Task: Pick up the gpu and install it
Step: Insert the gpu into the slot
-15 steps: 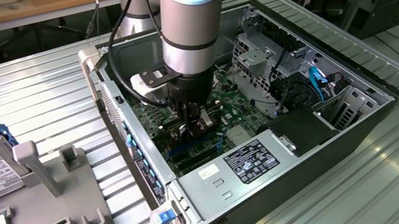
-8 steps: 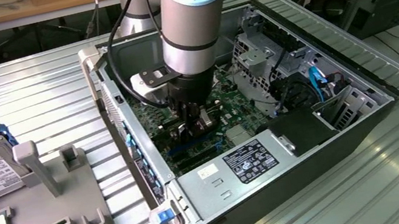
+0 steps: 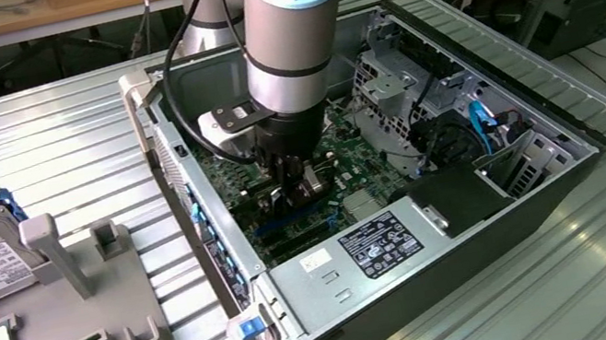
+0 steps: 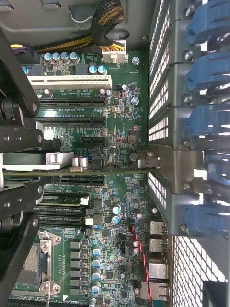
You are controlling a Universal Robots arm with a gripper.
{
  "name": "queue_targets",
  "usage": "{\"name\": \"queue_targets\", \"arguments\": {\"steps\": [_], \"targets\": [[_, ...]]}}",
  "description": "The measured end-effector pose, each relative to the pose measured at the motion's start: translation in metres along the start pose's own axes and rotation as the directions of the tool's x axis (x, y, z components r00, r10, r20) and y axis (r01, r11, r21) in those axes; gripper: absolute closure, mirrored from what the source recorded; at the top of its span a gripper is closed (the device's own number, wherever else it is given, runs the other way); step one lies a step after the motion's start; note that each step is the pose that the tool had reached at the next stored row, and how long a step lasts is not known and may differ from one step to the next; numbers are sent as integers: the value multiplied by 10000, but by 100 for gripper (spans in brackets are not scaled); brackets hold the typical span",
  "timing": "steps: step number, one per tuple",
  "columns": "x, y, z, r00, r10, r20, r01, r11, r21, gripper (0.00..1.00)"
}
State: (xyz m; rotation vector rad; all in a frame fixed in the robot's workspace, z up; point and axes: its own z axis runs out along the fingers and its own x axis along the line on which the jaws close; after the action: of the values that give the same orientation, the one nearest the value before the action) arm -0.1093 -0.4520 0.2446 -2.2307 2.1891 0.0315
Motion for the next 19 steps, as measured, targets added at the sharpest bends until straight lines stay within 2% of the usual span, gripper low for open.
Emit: {"name": "queue_targets", "arguments": {"steps": [19], "targets": [[0, 0, -17, 10000, -1, 0, 1, 10000, 0, 72]]}}
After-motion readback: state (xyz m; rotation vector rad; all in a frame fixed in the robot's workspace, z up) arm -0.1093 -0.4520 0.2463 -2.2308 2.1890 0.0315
